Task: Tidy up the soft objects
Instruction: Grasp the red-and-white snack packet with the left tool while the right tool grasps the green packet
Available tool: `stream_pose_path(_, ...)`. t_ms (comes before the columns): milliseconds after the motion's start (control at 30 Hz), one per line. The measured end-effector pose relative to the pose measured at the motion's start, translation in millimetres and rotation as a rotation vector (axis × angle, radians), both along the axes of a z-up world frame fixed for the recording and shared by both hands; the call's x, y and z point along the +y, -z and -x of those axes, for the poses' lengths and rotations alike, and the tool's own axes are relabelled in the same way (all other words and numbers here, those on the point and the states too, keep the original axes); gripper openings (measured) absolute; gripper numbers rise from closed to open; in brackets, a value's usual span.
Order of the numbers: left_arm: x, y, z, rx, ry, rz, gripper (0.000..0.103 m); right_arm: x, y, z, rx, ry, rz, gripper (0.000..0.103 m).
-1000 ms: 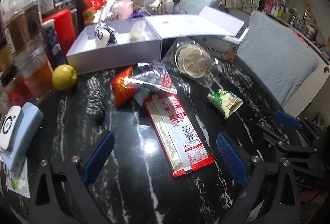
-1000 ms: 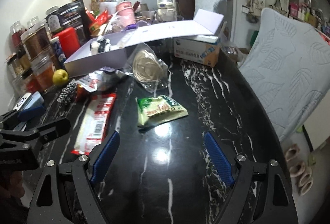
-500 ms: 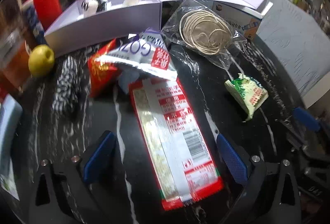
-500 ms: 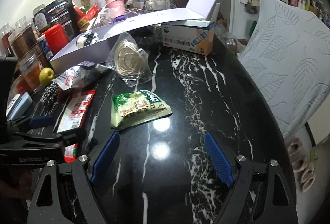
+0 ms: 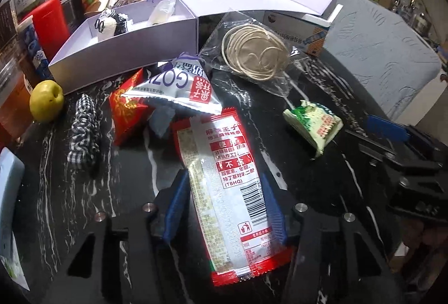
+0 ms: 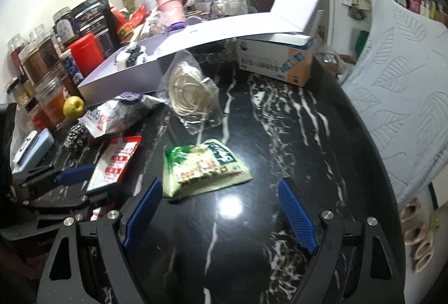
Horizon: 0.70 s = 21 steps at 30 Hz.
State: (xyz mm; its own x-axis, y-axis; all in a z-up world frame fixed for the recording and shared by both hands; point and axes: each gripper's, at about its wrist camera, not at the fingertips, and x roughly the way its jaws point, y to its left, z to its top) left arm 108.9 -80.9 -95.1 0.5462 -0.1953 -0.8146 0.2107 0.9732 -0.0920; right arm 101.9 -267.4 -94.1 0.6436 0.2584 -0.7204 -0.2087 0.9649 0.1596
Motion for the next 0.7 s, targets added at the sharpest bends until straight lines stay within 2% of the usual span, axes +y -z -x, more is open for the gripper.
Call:
stream_pose_path(267,7.8,-15.6,16.7,-0.048,0.016,0.008,0.052,6.8,1.2,-15.0,0.028,-0.036,-0.001,0.088)
stream_pose_path(400,14.2,-14.6,17.9,-0.034,0.006,0.019,0.051,11.9,4.6,-22.5,0.041,-0.058,0.012,0.088)
stream_pose_path(600,19.0,-8.6,20.8,-0.015,0.004,-0.009,0.051,22.7,14.2,-35.7,0.068,-0.092,0.054,0.089)
stream_pose_path(700,23.7,0.9,15.5,0.030,-0.014,-0.003,0.051,25.8,17.2,-41.1,0.073,-0.093,0.080,0.092)
